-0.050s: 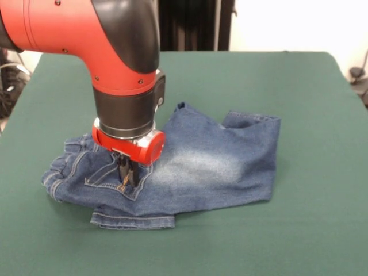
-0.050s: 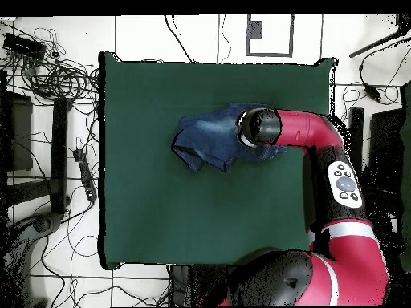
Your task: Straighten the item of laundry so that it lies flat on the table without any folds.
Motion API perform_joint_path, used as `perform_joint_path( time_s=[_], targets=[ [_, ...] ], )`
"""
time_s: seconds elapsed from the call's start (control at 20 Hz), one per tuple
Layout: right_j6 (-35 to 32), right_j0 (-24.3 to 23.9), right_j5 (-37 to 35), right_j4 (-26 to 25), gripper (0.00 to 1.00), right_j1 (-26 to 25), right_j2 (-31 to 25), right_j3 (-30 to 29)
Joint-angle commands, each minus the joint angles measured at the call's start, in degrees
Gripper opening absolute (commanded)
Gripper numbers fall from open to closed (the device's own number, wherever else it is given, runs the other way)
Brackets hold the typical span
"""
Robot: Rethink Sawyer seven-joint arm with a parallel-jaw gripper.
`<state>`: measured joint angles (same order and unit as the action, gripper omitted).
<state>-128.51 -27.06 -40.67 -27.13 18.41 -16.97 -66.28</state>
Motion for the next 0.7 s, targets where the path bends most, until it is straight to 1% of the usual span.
perform_joint_path(
  time_s=[0.05, 0.1, 0.25, 0.35, 0.45, 0.7],
  targets=[
    [0.2, 2.2, 4.9, -2.8, 0.0, -3.0, 1.3, -4.3],
    [2.4, 1.9, 3.2, -3.1, 0.0, -1.8, 1.2, -4.7],
    [5.0, 0.6, -1.3, -1.8, 0.0, 2.4, 1.1, -6.0],
    [8.0, -0.6, -4.3, -1.6, 0.0, 5.0, 1.0, -5.6],
    [10.4, -2.0, -6.1, -1.3, 0.0, 7.4, 0.9, -6.4],
    [17.1, -4.8, -6.2, -3.4, 0.0, 8.8, -0.8, -5.0]
  ],
)
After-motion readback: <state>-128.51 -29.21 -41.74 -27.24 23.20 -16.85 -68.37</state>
